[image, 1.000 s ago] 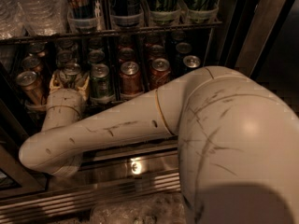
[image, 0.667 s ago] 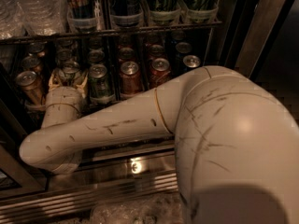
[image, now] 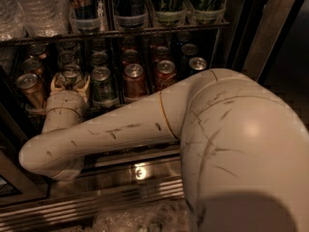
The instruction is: Pick 7up can from middle shelf of fridge
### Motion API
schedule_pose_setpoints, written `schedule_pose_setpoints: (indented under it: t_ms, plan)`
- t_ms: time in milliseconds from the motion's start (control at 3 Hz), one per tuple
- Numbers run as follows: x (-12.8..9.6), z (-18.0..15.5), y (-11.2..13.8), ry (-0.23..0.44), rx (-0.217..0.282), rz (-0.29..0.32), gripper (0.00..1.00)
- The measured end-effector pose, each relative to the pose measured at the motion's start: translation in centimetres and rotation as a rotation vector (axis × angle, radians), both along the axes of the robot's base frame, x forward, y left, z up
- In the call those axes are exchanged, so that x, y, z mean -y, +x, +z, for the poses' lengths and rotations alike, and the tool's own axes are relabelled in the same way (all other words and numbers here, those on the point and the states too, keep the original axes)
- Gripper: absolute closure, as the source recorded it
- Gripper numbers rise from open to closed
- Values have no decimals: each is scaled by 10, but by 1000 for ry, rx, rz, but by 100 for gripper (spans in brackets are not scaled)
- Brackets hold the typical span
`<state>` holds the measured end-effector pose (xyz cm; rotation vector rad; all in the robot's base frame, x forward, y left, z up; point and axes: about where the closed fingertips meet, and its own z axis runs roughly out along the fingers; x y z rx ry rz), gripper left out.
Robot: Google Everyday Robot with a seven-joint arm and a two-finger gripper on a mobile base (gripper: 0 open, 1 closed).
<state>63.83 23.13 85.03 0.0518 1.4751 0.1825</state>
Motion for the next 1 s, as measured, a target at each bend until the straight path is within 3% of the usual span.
schedule_pose_setpoints:
  t_ms: [333, 667, 1000]
  plan:
    - [0, 0, 0, 0, 0, 0, 100]
    - [1, 4, -2, -2, 9, -1, 100]
    - [6, 29, -12, 3, 60, 15, 100]
